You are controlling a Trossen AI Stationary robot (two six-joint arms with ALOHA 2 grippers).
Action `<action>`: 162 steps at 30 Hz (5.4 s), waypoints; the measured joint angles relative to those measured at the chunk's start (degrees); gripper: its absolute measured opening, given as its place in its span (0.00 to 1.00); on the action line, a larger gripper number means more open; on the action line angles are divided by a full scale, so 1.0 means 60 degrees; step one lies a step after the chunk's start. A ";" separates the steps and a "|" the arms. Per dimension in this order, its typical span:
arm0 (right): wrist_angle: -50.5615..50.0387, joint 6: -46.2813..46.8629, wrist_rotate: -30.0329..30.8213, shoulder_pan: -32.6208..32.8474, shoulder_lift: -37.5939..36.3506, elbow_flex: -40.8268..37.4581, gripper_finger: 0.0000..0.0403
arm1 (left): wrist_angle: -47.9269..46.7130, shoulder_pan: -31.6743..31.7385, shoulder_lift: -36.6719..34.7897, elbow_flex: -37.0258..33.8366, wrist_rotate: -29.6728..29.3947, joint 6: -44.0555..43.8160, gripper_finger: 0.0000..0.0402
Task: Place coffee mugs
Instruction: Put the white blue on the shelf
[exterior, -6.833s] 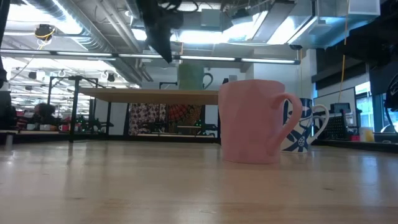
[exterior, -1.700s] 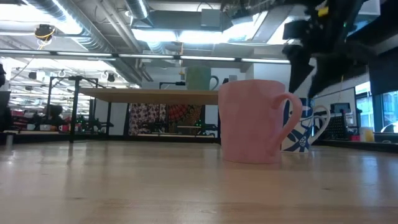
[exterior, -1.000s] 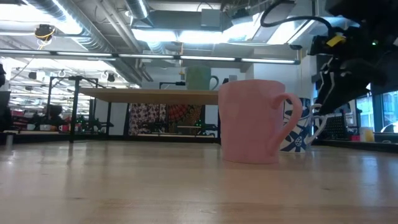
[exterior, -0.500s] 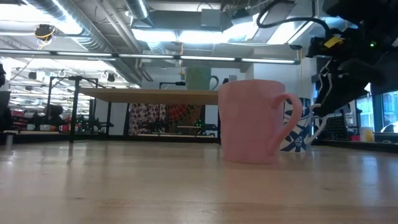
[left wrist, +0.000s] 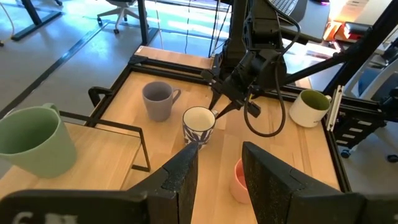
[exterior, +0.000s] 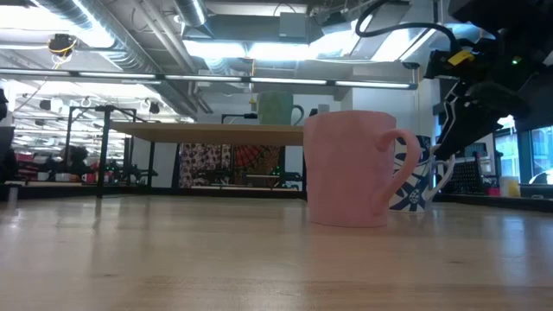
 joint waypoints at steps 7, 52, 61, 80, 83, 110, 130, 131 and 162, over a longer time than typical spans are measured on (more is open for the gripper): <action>-0.0079 0.0362 -0.0121 -0.0006 0.0208 0.0015 0.13 | 0.0001 -0.0001 0.0000 0.0000 0.0000 0.0000 0.30; -0.2468 -0.3440 0.1471 -0.0002 0.0499 0.7493 0.09 | 0.0565 0.0037 0.2083 -0.0470 0.1820 0.2114 0.69; -0.2435 -0.3438 0.1267 0.0002 0.0499 0.7493 0.09 | 0.0913 0.0066 0.2153 -0.0470 0.0244 0.1332 0.70; -0.2253 -0.3939 0.1175 0.0002 0.0495 0.7493 0.09 | 0.2899 0.0407 0.2812 -0.0486 0.0514 -0.0445 0.88; -0.2211 -0.4043 0.1196 0.0002 0.0492 0.7493 0.09 | 0.3050 0.0184 0.2761 -0.0466 -0.0020 -0.0488 0.89; -0.0114 -0.5704 -0.0268 0.0003 0.0153 0.7501 0.09 | 0.4721 0.0249 0.1722 -0.0912 0.2241 0.2838 0.88; -0.0517 -0.6213 -0.0797 -0.0553 0.0714 0.7479 0.09 | 0.5825 0.0080 0.2076 -0.2120 0.2913 0.2164 0.88; -0.0519 -0.6214 -0.0837 -0.0559 0.0746 0.7479 0.09 | 0.5748 0.0076 0.2138 -0.2120 0.2861 0.2164 0.88; -0.0532 -0.6427 -0.0499 -0.0574 0.0743 0.7504 0.09 | 0.6205 0.0029 0.2361 -0.1985 0.2122 0.0530 0.88</action>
